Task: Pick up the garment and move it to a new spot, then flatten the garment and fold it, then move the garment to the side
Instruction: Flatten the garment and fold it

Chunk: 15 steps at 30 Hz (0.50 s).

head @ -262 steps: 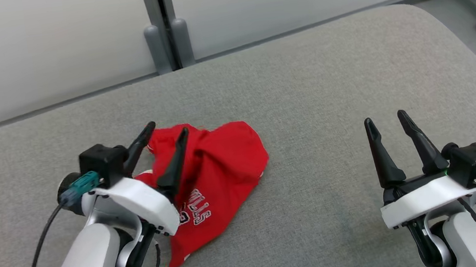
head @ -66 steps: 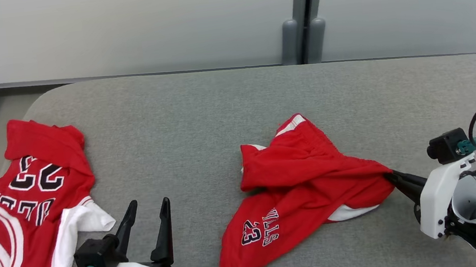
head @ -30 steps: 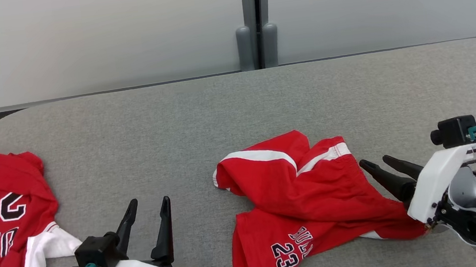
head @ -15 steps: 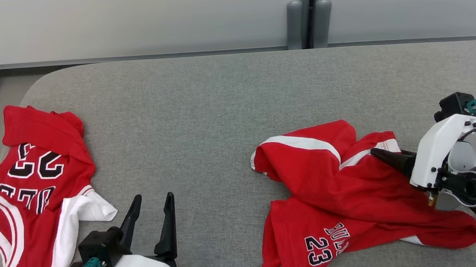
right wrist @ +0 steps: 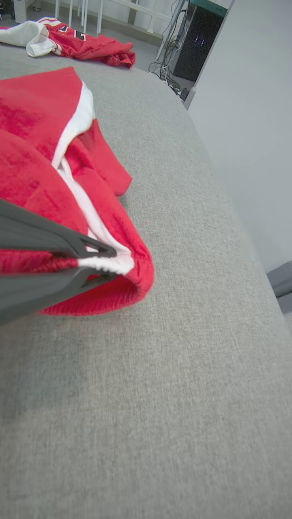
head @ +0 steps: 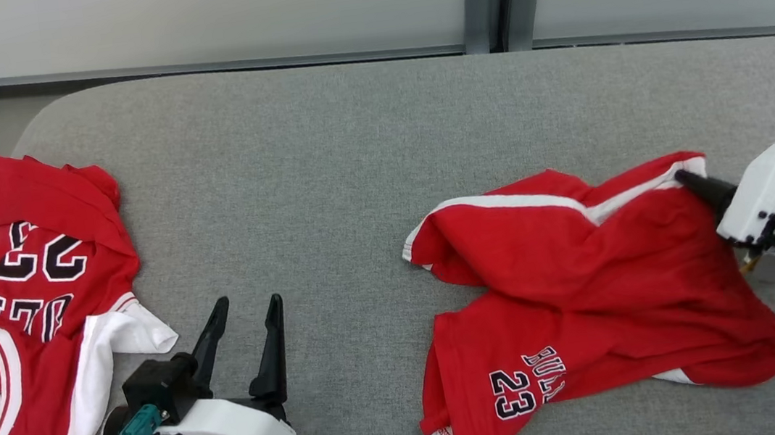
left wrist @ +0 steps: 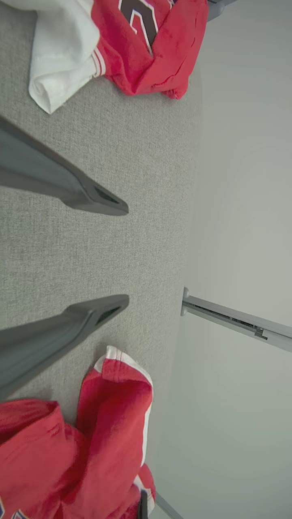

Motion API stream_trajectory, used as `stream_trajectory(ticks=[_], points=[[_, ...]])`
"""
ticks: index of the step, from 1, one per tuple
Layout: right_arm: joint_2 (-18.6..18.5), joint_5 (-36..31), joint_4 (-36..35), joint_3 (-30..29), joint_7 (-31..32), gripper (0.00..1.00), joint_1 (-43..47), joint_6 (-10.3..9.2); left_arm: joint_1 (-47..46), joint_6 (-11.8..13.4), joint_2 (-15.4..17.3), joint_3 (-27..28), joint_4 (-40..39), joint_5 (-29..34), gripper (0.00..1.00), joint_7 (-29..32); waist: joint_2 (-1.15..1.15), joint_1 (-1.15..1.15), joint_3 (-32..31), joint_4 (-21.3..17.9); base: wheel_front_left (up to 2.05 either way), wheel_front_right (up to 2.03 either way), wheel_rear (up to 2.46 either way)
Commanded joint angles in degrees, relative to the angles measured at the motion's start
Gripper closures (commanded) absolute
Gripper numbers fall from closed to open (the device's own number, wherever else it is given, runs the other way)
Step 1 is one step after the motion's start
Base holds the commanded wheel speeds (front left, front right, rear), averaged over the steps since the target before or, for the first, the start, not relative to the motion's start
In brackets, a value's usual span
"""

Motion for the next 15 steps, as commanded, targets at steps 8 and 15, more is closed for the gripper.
stream_trajectory(ticks=[8, 15], points=[[-4.3, 0.9, 3.2, -3.3, -3.0, 1.0, -6.3, 0.03, -4.0, 0.2, 0.8, -0.1, -1.2, 0.8, 0.0, -0.1, 0.0, 0.0, 6.8, -0.2, 0.0, 0.0, 0.0], [-4.6, -0.5, 7.0, -3.8, -5.4, 1.0, -12.6, 0.03, -6.5, 0.0, 1.1, -0.6, -1.4, 1.4, 0.0, 0.1, 0.0, 0.0, 10.4, 0.0, 0.0, 0.0, 0.0]])
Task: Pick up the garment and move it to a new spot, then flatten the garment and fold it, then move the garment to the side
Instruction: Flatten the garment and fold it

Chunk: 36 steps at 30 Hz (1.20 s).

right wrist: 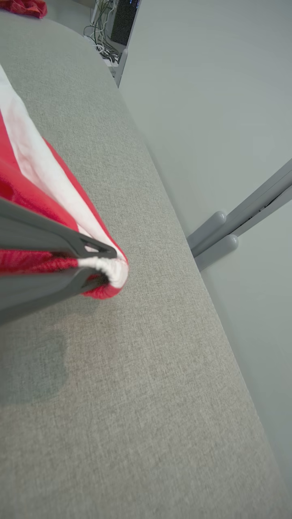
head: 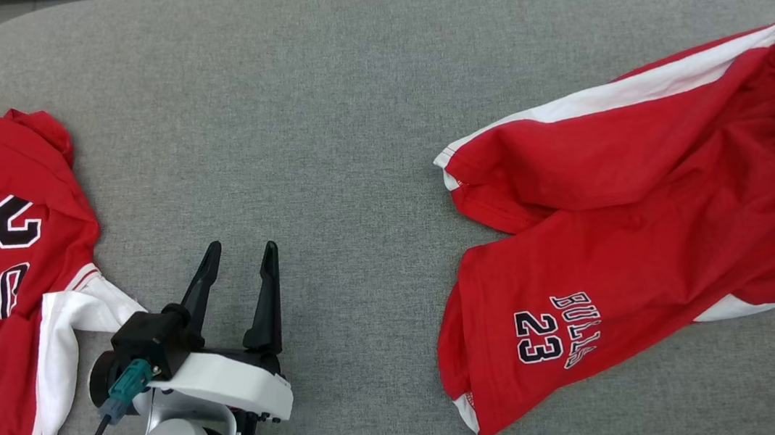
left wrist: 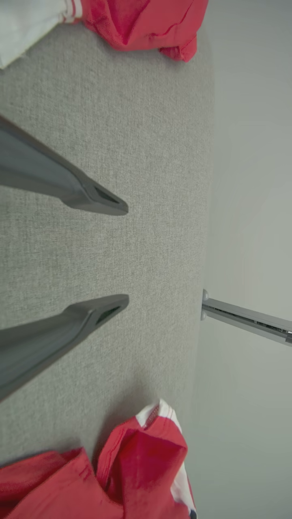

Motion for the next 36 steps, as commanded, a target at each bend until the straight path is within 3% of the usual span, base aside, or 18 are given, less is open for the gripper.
stream_trajectory(ticks=[1, 3, 4, 5, 11, 19, 26, 36], points=[[0.2, -0.8, 1.8, 0.2, -0.7, 1.0, -2.5, 0.03, -1.9, 0.0, 0.5, -0.2, -0.4, 0.6, 0.0, 0.1, 0.0, 0.0, 1.9, 0.3, 0.0, 0.0, 0.0], [0.4, -1.3, 3.5, 0.5, -1.0, 0.98, -4.2, 0.03, -2.7, -0.2, 0.6, -0.2, -0.3, 0.8, 0.0, 0.2, 0.0, 0.0, 2.8, 0.5, 0.0, 0.0, 0.0], [0.8, -1.4, 4.2, 0.6, -1.3, 0.56, -4.9, 0.03, -3.0, -0.2, 0.5, -0.4, -0.2, 0.9, 0.0, 0.2, 0.0, 0.0, 3.1, 0.6, 0.0, 0.0, 0.0], [1.3, -1.3, 5.0, 0.6, -1.5, 0.0, -5.3, 0.03, -3.3, -0.2, 0.4, -0.5, -0.1, 1.0, 0.0, 0.2, 0.0, 0.0, 3.2, 0.7, 0.0, 0.0, 0.0], [2.4, -1.8, 3.0, 3.0, -5.0, 0.0, -2.2, 0.03, -2.8, -0.3, 0.0, -1.0, 1.2, 0.4, 0.0, -0.1, 0.0, 0.0, 0.4, -0.2, 0.0, 0.0, 0.0], [1.6, -2.9, -5.3, 7.2, -13.1, 0.0, 6.0, 0.03, -0.4, -0.1, 1.1, -0.9, 0.9, -0.8, 0.0, 1.5, 0.0, 0.0, -6.8, -5.0, 0.0, 0.0, 0.0], [0.9, -2.4, -12.0, 9.8, -17.0, 0.0, 13.2, 0.03, 1.5, -2.3, 1.7, -3.0, -1.7, -5.1, 0.0, 12.4, 0.0, 0.0, -11.6, -9.9, 0.0, 0.0, 0.0], [0.3, -3.8, -15.8, 9.7, -21.3, 0.0, 20.8, 0.03, 1.2, -2.1, 2.6, -6.1, -4.2, -9.5, 0.0, 28.7, 0.0, 0.0, -13.0, -15.4, 0.0, 0.0, 0.0]])
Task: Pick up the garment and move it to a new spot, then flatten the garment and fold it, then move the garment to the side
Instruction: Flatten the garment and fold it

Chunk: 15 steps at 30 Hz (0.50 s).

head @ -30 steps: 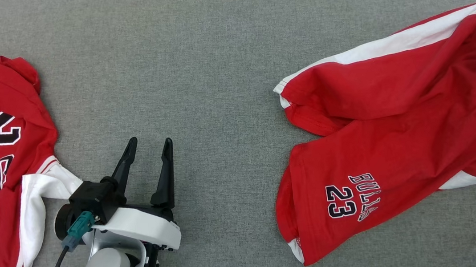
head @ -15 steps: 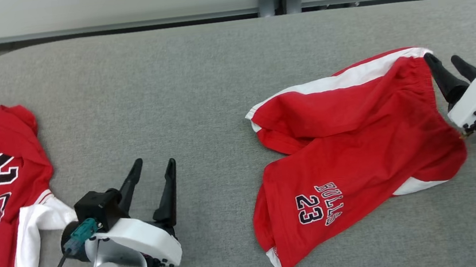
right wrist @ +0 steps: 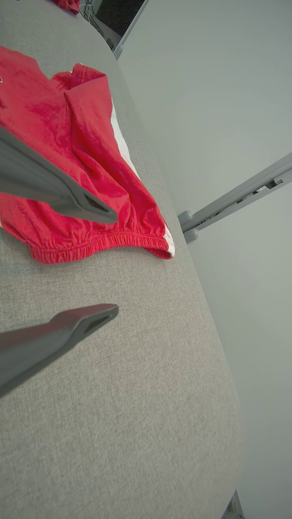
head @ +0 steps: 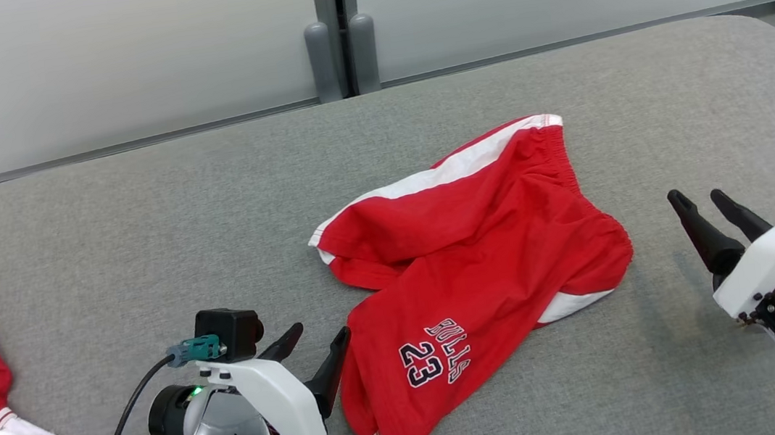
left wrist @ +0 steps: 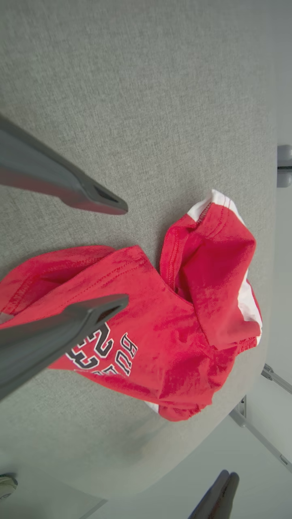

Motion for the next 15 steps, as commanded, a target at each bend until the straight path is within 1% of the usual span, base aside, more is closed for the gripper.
stream_trajectory(ticks=[1, 7, 9, 11, 13, 14, 15], points=[[0.1, -0.6, -0.2, -0.2, -0.7, 0.0, 1.2, 0.03, -0.7, 0.4, 0.4, -0.1, 0.0, -0.5, 0.0, 1.3, 0.0, 0.0, -0.3, -1.4, 0.0, 0.0, 0.0], [2.0, -2.2, -1.7, -1.2, -1.7, 0.0, 4.8, 0.03, -1.4, 1.8, 0.4, -1.0, 1.6, -3.3, 0.0, 10.1, 0.0, 0.0, 0.4, -4.4, 0.0, 0.0, 0.0], [2.7, -2.9, -2.2, -1.7, -1.5, 0.0, 5.6, 0.03, -1.5, 2.0, 0.6, -1.0, 1.6, -3.8, 0.0, 11.1, 0.0, 0.0, 0.7, -5.3, 0.0, 0.0, 0.0], [3.0, -3.5, -2.2, -2.4, -1.2, 0.0, 6.2, 0.03, -1.2, 1.6, 0.5, -1.1, 1.3, -4.5, 0.0, 11.8, 0.0, 0.0, 1.0, -5.9, 0.0, 0.0, 0.0], [3.2, -4.0, -2.0, -3.1, -1.0, 0.0, 6.9, 0.03, -0.8, 1.7, 0.9, -1.1, 0.9, -4.7, 0.0, 12.3, 0.0, 0.0, 1.2, -6.2, 0.0, 0.0, 0.0], [3.4, -4.3, -1.8, -3.5, -0.8, 0.0, 7.1, 0.03, -0.6, 2.0, 1.2, -1.1, 0.7, -4.6, 0.08, 12.4, 0.0, 0.0, 1.3, -6.3, 0.0, 0.0, 0.0], [3.6, -4.6, -1.7, -3.8, -0.6, 0.0, 7.3, 0.03, -0.5, 2.2, 1.2, -1.0, 0.6, -4.6, 0.14, 12.7, 0.0, 0.0, 1.5, -6.4, 0.0, 0.0, 0.0]])
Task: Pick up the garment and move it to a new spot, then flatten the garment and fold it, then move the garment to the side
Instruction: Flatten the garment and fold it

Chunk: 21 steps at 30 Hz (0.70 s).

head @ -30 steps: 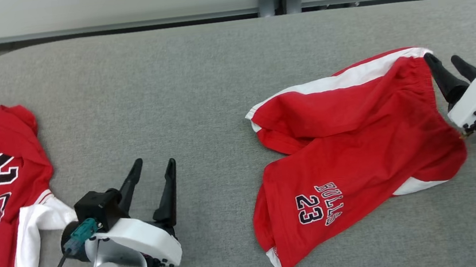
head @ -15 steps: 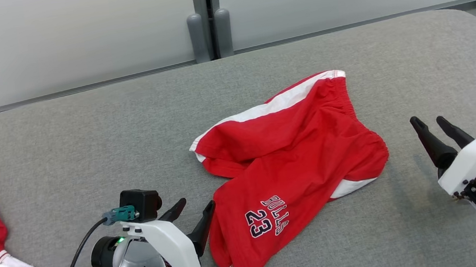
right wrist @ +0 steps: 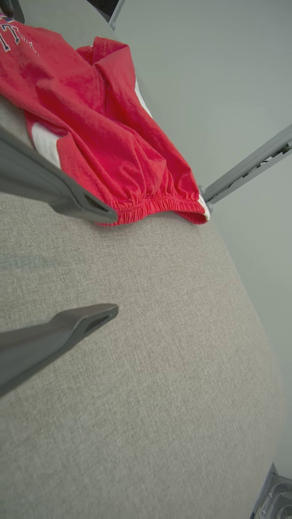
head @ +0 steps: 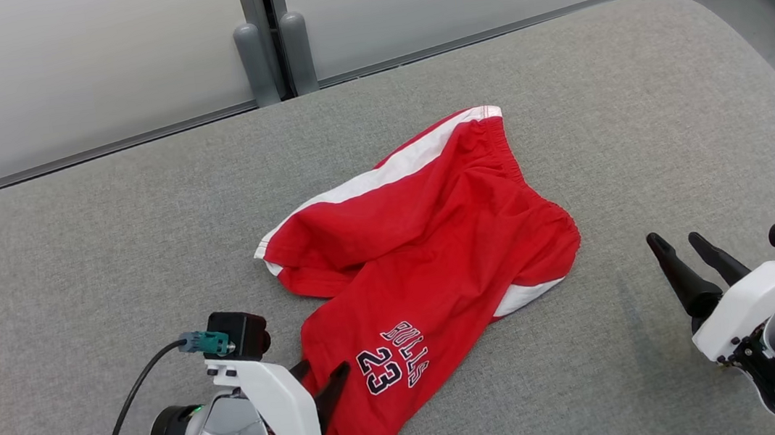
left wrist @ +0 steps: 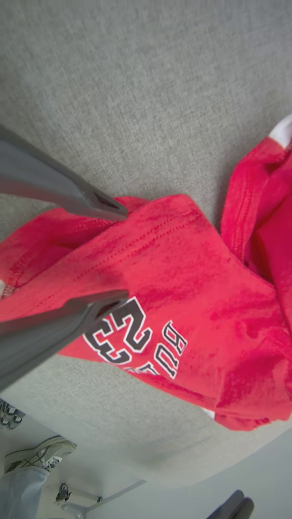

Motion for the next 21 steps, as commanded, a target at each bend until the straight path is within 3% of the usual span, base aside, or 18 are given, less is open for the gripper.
stream_trajectory(ticks=[1, 3, 4, 7, 8, 10, 12, 21], points=[[0.2, -0.8, 0.2, -0.6, 0.5, 0.0, 0.6, 0.03, 0.4, 0.3, 0.5, 0.1, -0.2, -0.1, 0.14, 0.5, 0.0, 0.0, 0.2, -0.2, 0.0, 0.0, 0.0], [0.8, -1.2, 0.3, -1.2, 0.6, 0.0, 1.1, 0.03, 0.5, 0.5, 0.8, -0.1, -0.5, 0.0, 0.17, 1.0, 0.0, 0.0, 0.4, -0.3, 0.0, 0.0, 0.0], [1.0, -1.6, 0.5, -1.6, 1.0, 0.0, 1.4, 0.03, 0.6, 0.6, 0.9, -0.2, -0.6, -0.1, 0.24, 1.2, 0.0, 0.0, 0.5, -0.2, 0.0, 0.0, 0.0], [1.8, -2.6, 0.6, -2.7, 1.3, 0.0, 1.8, 0.03, 1.4, 0.7, 1.1, -0.6, -1.2, -0.4, 0.2, 1.9, 0.0, 0.0, 0.7, -0.1, 0.0, 0.0, 0.0], [2.0, -2.9, 0.6, -3.1, 1.5, 0.0, 2.0, 0.03, 1.5, 0.6, 1.0, -0.6, -1.7, -0.6, 0.24, 2.0, 0.0, 0.0, 0.8, -0.1, 0.0, 0.0, 0.0], [2.5, -3.6, 0.4, -4.0, 1.6, 0.0, 2.3, 0.03, 1.2, 0.6, 1.2, -0.5, -2.5, -0.4, 0.55, 1.6, 0.0, 0.0, 1.1, 0.0, 0.0, 0.0, 0.0], [2.8, -4.2, 0.4, -4.8, 1.8, 0.0, 2.5, 0.03, 1.0, 0.8, 1.3, -0.4, -3.3, 0.0, 1.0, 1.0, 0.0, 0.0, 1.2, 0.0, 0.0, 0.0, 0.0], [4.1, -6.8, -0.4, -8.0, 3.0, 0.0, 3.4, 0.03, 0.1, 2.1, 2.3, 2.3, -6.8, 0.1, 1.0, -2.1, 0.0, 0.0, 1.7, 0.1, 0.0, 0.0, 0.0]])
